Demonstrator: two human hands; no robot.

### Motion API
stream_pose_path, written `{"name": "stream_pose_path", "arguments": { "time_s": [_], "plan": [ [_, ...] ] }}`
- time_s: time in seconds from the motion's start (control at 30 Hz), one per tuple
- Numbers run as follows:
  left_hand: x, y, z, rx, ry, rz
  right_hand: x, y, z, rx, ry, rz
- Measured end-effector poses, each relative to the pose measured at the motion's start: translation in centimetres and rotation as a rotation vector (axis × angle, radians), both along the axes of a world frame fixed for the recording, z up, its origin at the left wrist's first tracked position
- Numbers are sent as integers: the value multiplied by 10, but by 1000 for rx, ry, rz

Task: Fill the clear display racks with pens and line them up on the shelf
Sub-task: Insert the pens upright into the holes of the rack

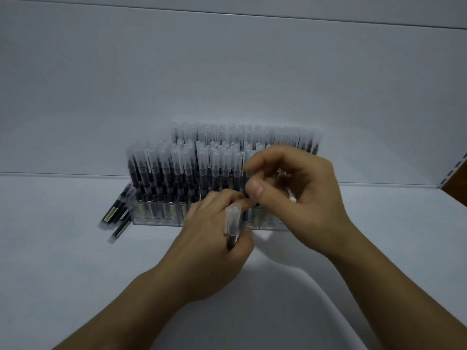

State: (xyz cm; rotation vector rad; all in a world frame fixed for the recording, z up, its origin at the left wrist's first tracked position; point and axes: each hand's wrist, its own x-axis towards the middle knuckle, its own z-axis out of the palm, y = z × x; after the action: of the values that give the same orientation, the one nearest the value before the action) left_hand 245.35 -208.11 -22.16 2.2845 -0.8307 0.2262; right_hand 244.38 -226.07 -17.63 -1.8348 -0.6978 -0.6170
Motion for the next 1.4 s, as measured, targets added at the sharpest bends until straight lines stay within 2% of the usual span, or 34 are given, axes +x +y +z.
{"name": "stream_pose_path", "arguments": {
  "time_s": [0.13, 0.3, 0.47, 0.63, 0.9, 1.07, 1.4],
  "plan": [
    [0, -2, 3, -93, 21, -52, -5, 5, 0, -2, 206, 264],
    [-1, -3, 6, -86, -29, -89, 0, 3, -4, 31, 300, 318],
    [-1, 3, 5, 150, -112, -66, 4, 0, 2, 88, 228, 204],
    [3, 6, 3, 285, -158, -34, 13, -16, 5, 253, 172, 1],
    [4, 5, -3, 333, -221, -6, 23, -37, 7, 267, -16, -322],
    [0, 0, -9, 351, -273, 62, 24, -41, 9, 242, -75, -373],
    [-1, -2, -9, 371, -260, 77, 23, -39, 5, 141, -86, -412]
  ]
}}
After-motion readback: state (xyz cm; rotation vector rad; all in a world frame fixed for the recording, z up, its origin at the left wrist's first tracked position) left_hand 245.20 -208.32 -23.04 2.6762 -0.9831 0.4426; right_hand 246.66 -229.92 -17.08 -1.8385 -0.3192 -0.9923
